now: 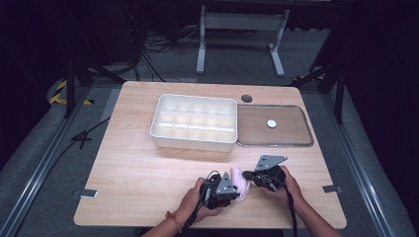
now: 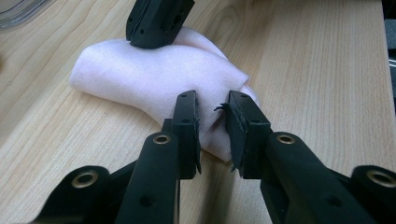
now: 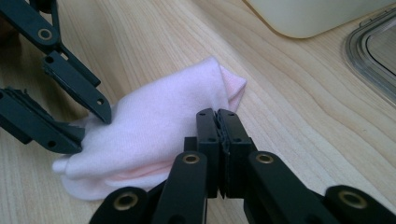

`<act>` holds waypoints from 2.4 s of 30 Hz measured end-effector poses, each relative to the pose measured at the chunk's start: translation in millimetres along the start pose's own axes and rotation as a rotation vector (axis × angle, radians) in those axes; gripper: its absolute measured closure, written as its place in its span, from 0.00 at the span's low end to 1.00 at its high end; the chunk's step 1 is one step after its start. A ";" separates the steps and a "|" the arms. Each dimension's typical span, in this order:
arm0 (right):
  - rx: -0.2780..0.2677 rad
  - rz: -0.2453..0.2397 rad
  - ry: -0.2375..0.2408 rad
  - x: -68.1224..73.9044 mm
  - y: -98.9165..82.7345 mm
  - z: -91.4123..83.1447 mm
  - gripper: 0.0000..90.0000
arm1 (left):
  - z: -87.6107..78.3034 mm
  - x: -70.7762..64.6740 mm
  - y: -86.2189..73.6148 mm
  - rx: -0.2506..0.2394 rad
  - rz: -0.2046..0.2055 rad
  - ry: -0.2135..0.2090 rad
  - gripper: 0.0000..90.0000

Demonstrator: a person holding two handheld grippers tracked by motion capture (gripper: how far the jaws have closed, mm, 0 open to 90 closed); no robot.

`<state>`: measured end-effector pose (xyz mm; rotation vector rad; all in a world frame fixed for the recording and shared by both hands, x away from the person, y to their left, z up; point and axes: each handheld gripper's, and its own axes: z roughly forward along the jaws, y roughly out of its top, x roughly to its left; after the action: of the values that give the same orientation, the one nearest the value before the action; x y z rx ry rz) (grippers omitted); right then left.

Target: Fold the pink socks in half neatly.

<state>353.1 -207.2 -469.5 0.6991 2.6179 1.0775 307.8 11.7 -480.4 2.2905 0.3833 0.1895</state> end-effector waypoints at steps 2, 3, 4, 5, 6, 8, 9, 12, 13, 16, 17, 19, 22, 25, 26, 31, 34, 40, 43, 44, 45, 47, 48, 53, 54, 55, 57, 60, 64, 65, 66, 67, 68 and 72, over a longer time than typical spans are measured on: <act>0.002 -0.003 -0.009 -0.3 0.6 -0.9 0.98 | 0.6 -0.9 0.3 -0.006 0.002 0.005 0.82; -0.005 0.014 -0.006 -1.9 0.5 -2.4 0.97 | 0.4 -1.1 0.3 -0.004 0.001 0.006 0.82; -0.005 0.014 -0.006 -1.9 0.5 -2.4 0.97 | 0.5 -1.1 0.2 -0.010 -0.001 0.007 0.82; -0.011 0.023 -0.006 -2.4 0.4 -3.3 0.97 | -0.1 -0.7 0.1 -0.012 -0.001 0.008 0.82; -0.017 0.022 -0.005 -2.8 0.4 -4.5 0.96 | -0.9 -0.5 0.2 -0.019 -0.001 0.011 0.81; -0.051 0.026 0.002 -3.4 2.0 -9.4 0.94 | -2.5 -1.9 2.1 -0.038 -0.006 0.017 0.82; -0.051 0.026 0.002 -3.4 2.0 -9.4 0.94 | -2.5 -1.9 2.1 -0.038 -0.006 0.017 0.81; -0.076 0.031 0.000 -3.8 4.3 -14.9 0.90 | -7.7 0.3 5.5 -0.068 -0.019 0.013 0.79; -0.084 0.034 -0.001 -3.7 4.8 -16.4 0.89 | -10.0 0.6 6.2 -0.076 -0.029 0.017 0.78; -0.104 0.040 -0.010 -4.1 6.5 -19.5 0.80 | -16.6 3.0 7.6 -0.101 -0.031 0.017 0.75; -0.109 0.043 -0.015 -4.2 7.4 -20.8 0.78 | -18.7 3.9 8.1 -0.103 -0.028 0.017 0.74; -0.130 0.056 -0.011 -4.3 9.5 -24.1 0.72 | -23.7 5.7 8.3 -0.122 -0.040 0.022 0.72; -0.158 0.079 -0.018 -5.0 13.4 -29.8 0.64 | -33.2 9.1 7.0 -0.129 -0.046 0.030 0.69; -0.161 0.087 -0.021 -3.6 16.6 -32.8 0.58 | -46.4 13.6 3.5 -0.122 -0.037 0.043 0.65; -0.165 0.088 -0.022 -2.8 17.5 -33.7 0.56 | -49.7 14.7 2.2 -0.114 -0.032 0.048 0.64; -0.146 0.089 -0.005 2.9 20.5 -29.1 0.52 | -66.4 21.2 -10.5 -0.059 -0.019 0.080 0.55; -0.113 0.075 0.005 4.5 20.4 -22.0 0.50 | -77.3 23.3 -30.8 0.009 -0.021 0.094 0.51; -0.043 0.096 0.038 1.2 15.8 -4.3 0.46 | -102.2 30.7 -69.8 0.091 -0.079 0.133 0.38; -0.017 0.101 0.049 -0.3 13.8 1.5 0.45 | -112.3 34.2 -81.0 0.095 -0.104 0.153 0.34; -0.010 0.110 0.055 -1.2 12.7 3.0 0.44 | -118.4 37.0 -87.6 0.095 -0.118 0.165 0.34; -0.008 0.122 0.071 -3.1 10.9 5.6 0.44 | -121.3 38.2 -90.8 0.095 -0.130 0.171 0.33; 0.005 0.151 0.108 -4.4 7.9 9.8 0.44 | -128.3 42.7 -100.5 0.094 -0.163 0.187 0.32; 0.004 0.156 0.121 -5.0 7.0 11.2 0.44 | -131.0 44.8 -104.3 0.096 -0.173 0.194 0.32; 0.008 0.167 0.168 -6.9 6.3 12.3 0.56 | -138.2 52.8 -118.9 0.093 -0.216 0.218 0.30; 0.010 0.181 0.184 -7.6 6.0 12.6 0.58 | -138.8 53.9 -121.1 0.094 -0.232 0.220 0.30; 0.007 0.182 0.201 -9.0 5.5 12.8 0.60 | -138.9 55.6 -123.0 0.099 -0.239 0.221 0.29; 0.006 0.186 0.214 -9.9 5.0 12.8 0.63 | -139.1 57.1 -125.3 0.094 -0.254 0.236 0.28; -0.001 0.171 0.221 -8.2 5.8 11.6 0.71 | -139.0 59.3 -127.3 0.085 -0.269 0.241 0.26; -0.012 0.144 0.203 -6.4 6.9 8.2 0.77 | -137.6 60.3 -129.6 0.067 -0.287 0.246 0.22; -0.020 0.135 0.197 -5.9 7.2 6.7 0.79 | -137.5 60.6 -130.0 0.065 -0.287 0.247 0.21; -0.022 0.136 0.198 -5.6 7.2 5.8 0.80 | -137.5 60.6 -130.0 0.065 -0.287 0.247 0.20; -0.028 0.129 0.195 -5.6 7.2 4.4 0.81 | -137.2 61.2 -130.9 0.059 -0.288 0.250 0.19; -0.031 0.120 0.188 -5.3 7.4 2.9 0.82 | -136.8 61.4 -130.7 0.060 -0.291 0.251 0.19; -0.041 0.091 0.179 -4.2 8.5 -1.7 0.85 | -137.0 61.7 -130.0 0.072 -0.296 0.254 0.17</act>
<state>359.0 -205.1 -462.1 0.7512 2.7269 1.2710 303.3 210.3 -482.3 2.2516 0.8652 0.3215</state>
